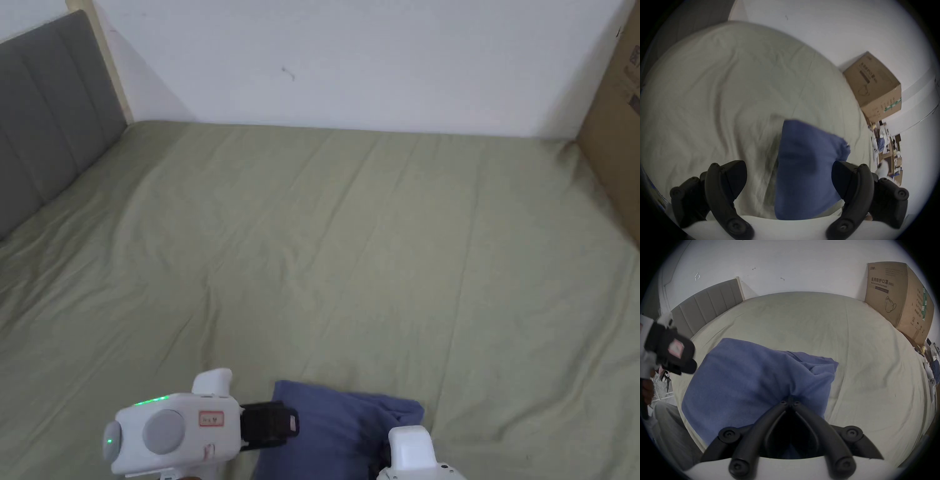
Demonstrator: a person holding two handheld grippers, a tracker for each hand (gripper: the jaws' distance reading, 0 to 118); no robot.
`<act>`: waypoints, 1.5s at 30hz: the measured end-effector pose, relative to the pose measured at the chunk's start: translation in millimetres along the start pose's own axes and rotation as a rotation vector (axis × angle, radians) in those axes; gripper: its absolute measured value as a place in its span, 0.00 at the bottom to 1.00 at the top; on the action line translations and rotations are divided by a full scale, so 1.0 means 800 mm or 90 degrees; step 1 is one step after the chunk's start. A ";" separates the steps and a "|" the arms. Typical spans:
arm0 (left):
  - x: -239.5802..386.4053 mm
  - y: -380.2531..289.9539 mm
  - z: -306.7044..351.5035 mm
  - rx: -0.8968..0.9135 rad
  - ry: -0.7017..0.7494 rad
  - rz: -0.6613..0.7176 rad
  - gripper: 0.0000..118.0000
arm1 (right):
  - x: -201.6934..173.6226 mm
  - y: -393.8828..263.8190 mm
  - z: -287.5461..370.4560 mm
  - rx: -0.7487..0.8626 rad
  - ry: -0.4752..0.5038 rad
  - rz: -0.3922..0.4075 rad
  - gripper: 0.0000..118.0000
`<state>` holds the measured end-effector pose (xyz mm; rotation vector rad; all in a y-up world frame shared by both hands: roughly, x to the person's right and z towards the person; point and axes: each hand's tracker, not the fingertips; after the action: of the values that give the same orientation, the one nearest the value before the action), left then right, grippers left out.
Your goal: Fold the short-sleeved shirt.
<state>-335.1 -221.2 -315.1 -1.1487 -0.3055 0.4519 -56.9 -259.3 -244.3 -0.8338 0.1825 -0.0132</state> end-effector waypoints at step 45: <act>-0.233 0.191 0.210 0.119 0.333 0.003 0.81 | 0.054 0.140 0.105 0.145 -0.060 -0.007 0.00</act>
<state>-602.9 -126.7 -392.3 -1.0422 0.1919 0.1664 -7.1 -125.6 -278.1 -0.6075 0.0856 -0.0046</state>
